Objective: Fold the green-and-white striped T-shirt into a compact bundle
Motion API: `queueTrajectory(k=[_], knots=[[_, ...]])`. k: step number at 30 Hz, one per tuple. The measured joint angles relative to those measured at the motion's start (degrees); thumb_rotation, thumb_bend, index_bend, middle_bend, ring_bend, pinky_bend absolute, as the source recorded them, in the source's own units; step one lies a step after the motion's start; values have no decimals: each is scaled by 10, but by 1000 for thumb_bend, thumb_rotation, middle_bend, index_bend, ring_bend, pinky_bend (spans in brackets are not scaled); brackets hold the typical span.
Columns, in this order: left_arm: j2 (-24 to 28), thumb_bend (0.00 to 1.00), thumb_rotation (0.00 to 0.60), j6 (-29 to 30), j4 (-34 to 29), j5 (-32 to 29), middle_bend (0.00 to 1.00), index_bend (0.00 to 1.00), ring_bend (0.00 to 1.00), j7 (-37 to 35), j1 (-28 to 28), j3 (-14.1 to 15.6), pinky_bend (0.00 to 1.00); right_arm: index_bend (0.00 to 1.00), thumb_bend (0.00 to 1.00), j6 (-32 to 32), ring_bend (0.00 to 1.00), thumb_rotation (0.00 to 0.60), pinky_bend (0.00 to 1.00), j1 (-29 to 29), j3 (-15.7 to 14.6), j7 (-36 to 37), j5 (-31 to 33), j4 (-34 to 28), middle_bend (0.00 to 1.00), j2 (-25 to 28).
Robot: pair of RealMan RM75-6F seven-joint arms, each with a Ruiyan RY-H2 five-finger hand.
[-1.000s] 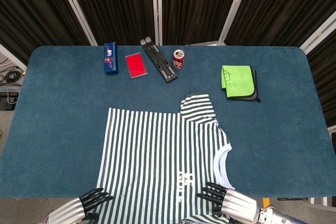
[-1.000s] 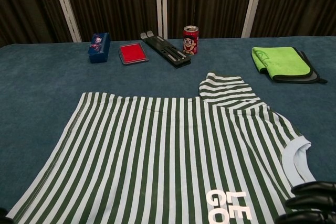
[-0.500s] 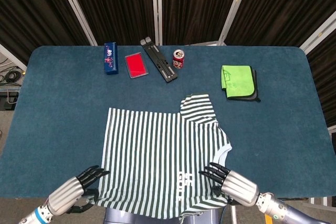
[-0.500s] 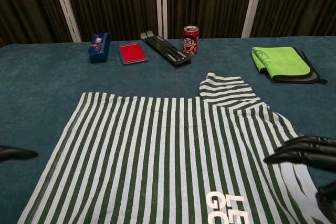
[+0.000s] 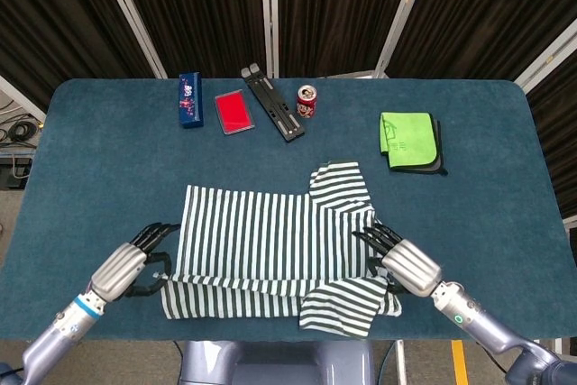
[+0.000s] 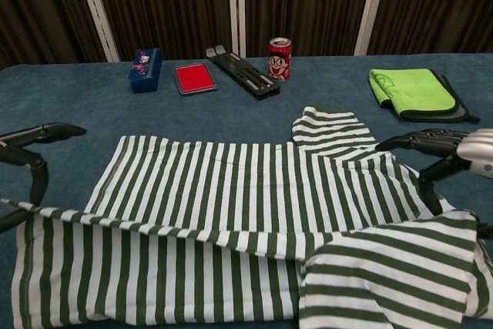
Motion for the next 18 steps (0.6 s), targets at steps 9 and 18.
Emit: queueTrajectory(k=[9,18], knots=[[-11,566,600,-85,7,-61,0,762,0,3,-54,-57,0,782,441,-92,0,600,0,45,60,21,78,47,47,-37],[-26,566,600,-158,30,-129,0,762,0,5,-94,-107,0,782,440,-155,0,600,0,85,98,17,128,96,47,-68]])
